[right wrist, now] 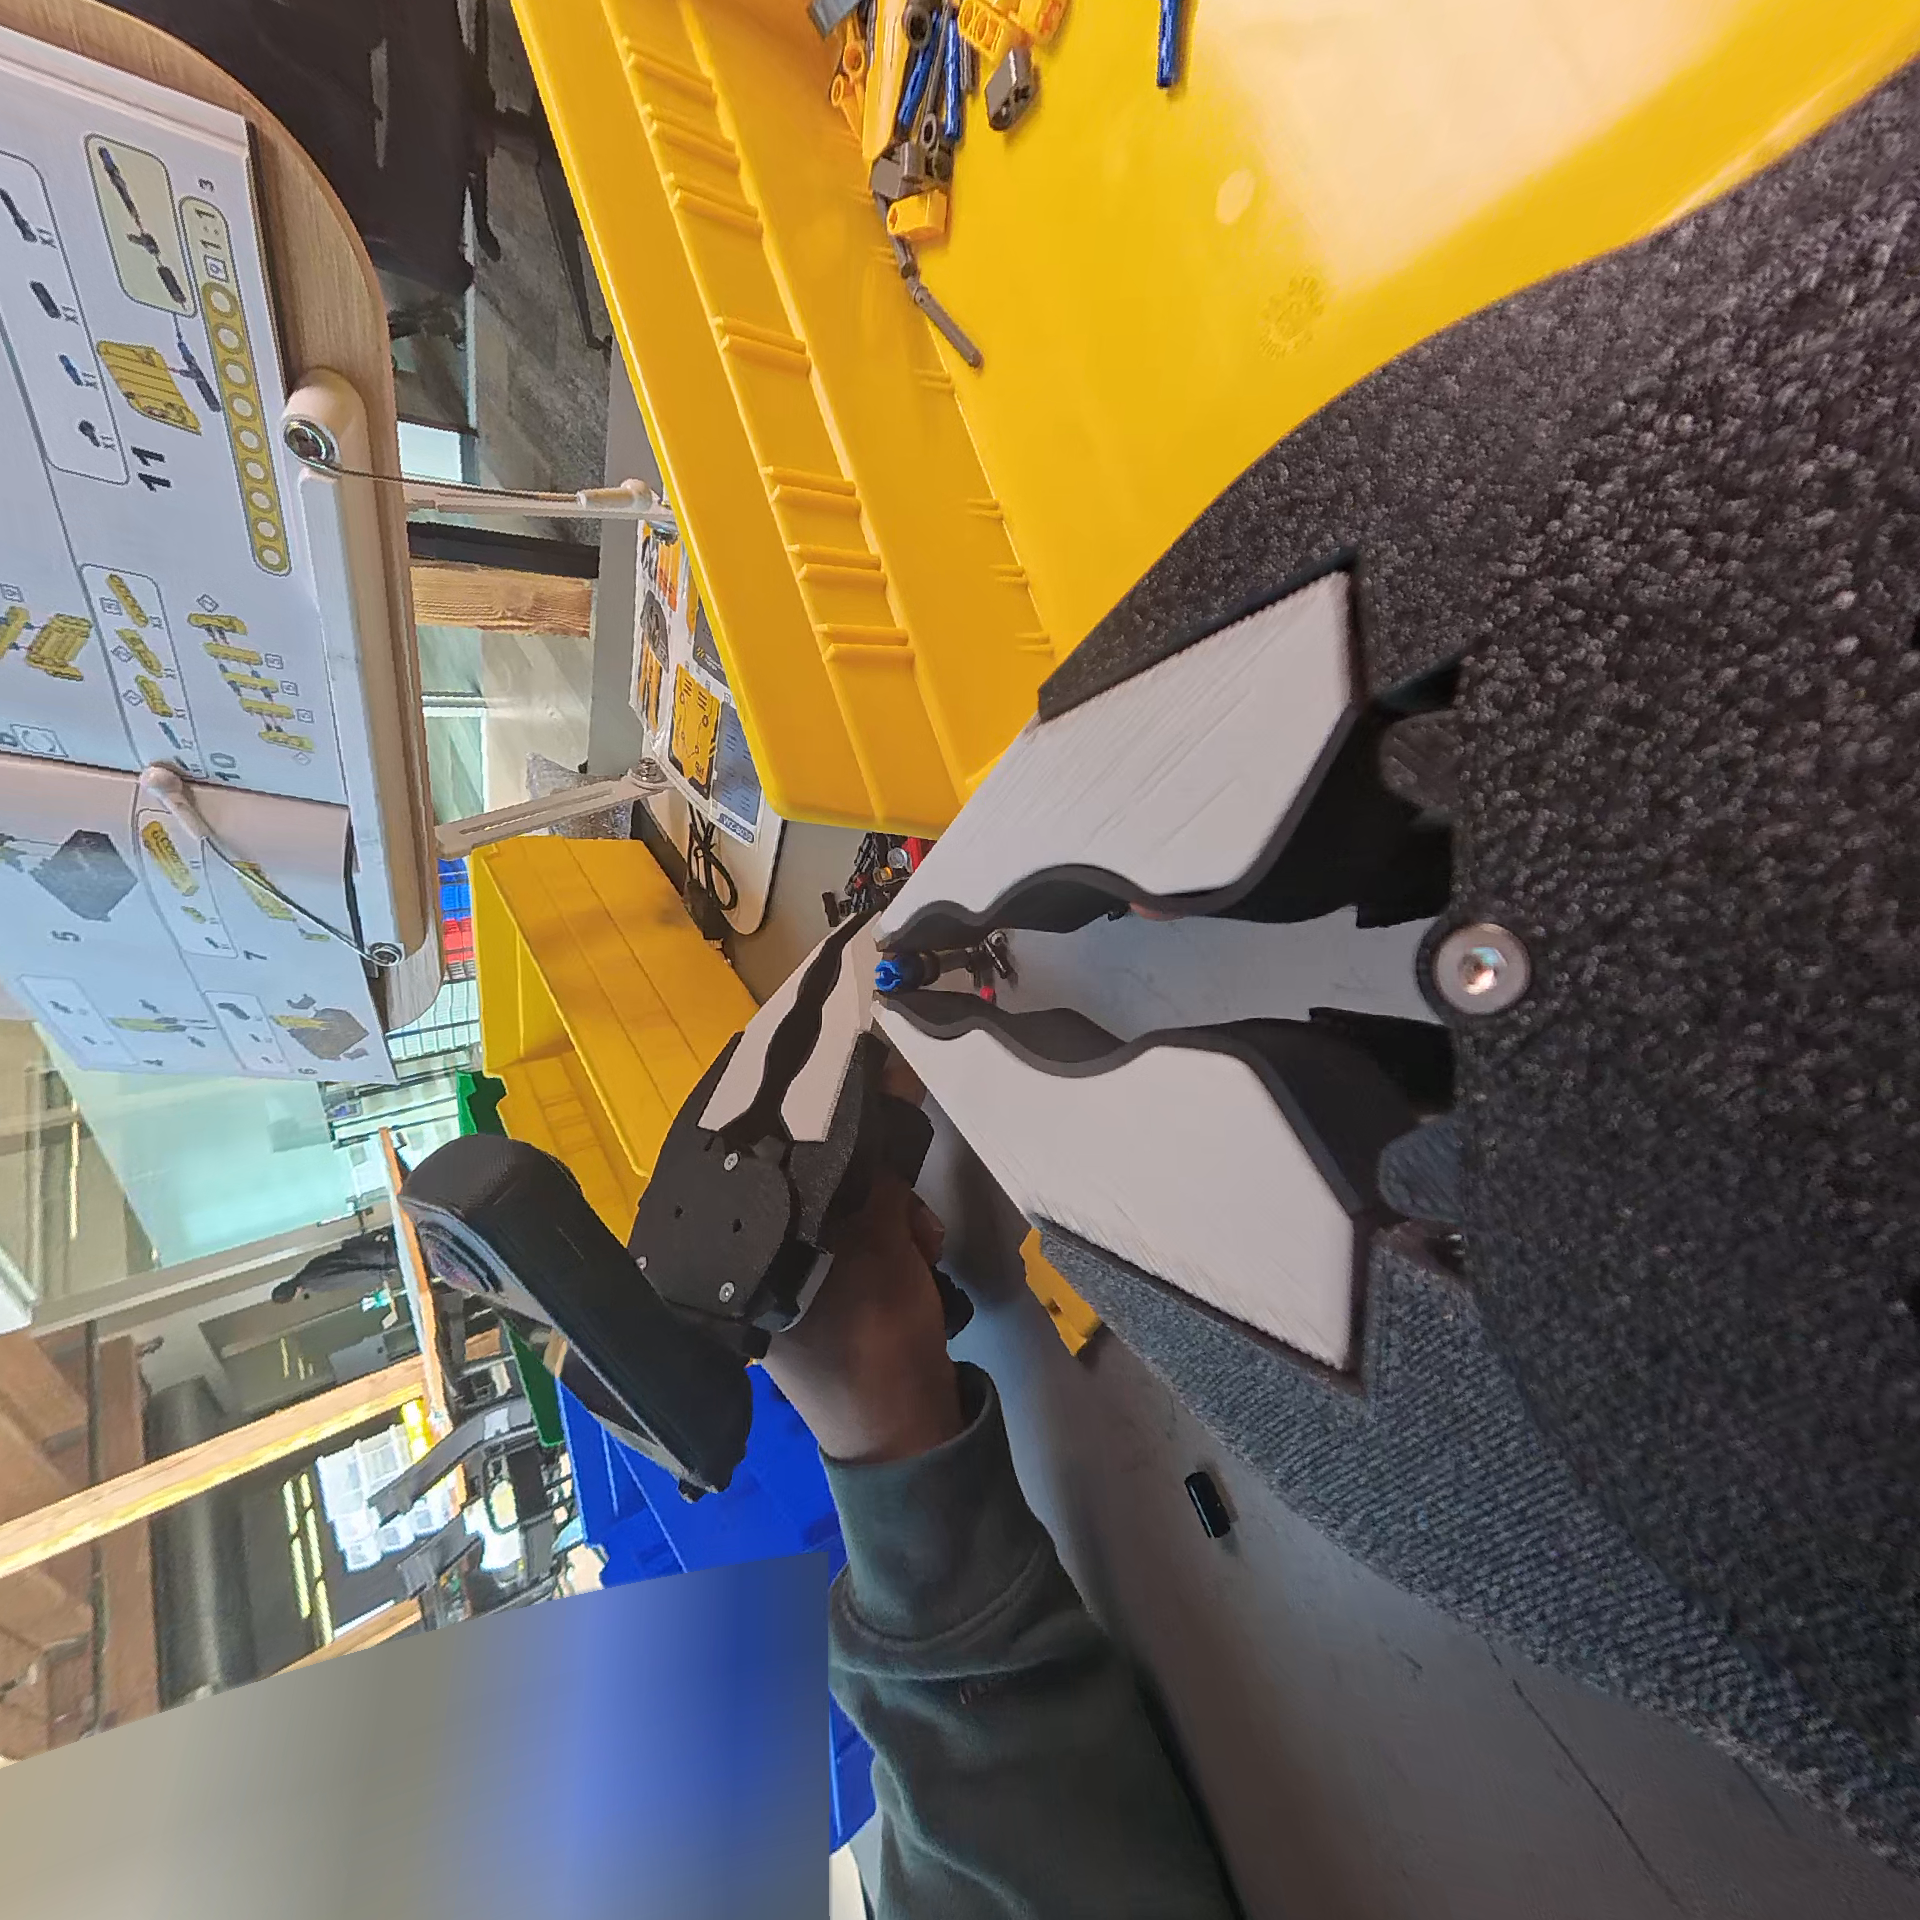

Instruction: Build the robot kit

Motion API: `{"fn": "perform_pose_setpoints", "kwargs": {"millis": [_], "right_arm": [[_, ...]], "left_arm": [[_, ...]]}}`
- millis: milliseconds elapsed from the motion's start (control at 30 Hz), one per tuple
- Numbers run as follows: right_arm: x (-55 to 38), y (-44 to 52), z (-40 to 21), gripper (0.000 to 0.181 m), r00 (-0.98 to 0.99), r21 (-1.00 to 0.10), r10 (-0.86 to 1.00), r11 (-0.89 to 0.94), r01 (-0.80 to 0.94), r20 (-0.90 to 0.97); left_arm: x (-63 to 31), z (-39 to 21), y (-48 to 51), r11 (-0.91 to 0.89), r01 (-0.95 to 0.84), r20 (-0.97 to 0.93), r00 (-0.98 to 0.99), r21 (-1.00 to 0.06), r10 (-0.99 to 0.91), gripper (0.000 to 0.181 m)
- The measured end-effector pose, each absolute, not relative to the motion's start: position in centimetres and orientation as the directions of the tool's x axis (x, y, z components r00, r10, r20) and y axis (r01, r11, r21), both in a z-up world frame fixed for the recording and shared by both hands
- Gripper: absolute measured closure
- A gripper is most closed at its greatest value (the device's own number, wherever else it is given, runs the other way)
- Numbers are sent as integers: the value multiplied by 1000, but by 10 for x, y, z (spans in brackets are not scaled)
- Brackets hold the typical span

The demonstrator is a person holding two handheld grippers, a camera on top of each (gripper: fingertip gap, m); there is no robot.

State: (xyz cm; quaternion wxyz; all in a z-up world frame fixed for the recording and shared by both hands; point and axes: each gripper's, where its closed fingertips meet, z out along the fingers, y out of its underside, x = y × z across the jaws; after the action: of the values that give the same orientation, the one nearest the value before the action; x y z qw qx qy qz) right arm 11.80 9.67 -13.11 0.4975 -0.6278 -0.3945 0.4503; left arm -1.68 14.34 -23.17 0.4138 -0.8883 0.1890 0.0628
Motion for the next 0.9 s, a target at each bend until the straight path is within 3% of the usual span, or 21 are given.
{"fn": "perform_pose_setpoints", "kwargs": {"millis": [167, 267, 433, 633, 733, 900], "right_arm": [[117, 96, -132, 175, 274, -979, 945, -198, 52, -177], [114, 91, -135, 175, 249, -978, 953, -196, 70, -173], [104, 74, -142, 175, 177, -979, 977, -148, 141, -122], [90, 24, -159, 175, -54, -957, 999, 21, 288, 6], [88, -16, -180, 175, -239, -909, 970, 133, 395, 37], [84, -43, -195, 175, -330, -853, 944, 194, 485, 27]], "left_arm": [[1, -208, 125, -534, -385, -224, 912, -753, -343, 176], [30, -199, 90, -557, -345, -54, 880, -756, -472, 176], [75, -206, 5, -646, -359, 248, 713, -674, -655, 175], [74, -237, -48, -680, -445, 228, 713, -584, -663, 176], [75, -240, -57, -665, -456, 183, 727, -591, -662, 175], [73, -239, -64, -635, -461, 174, 708, -620, -684, 166]]}}
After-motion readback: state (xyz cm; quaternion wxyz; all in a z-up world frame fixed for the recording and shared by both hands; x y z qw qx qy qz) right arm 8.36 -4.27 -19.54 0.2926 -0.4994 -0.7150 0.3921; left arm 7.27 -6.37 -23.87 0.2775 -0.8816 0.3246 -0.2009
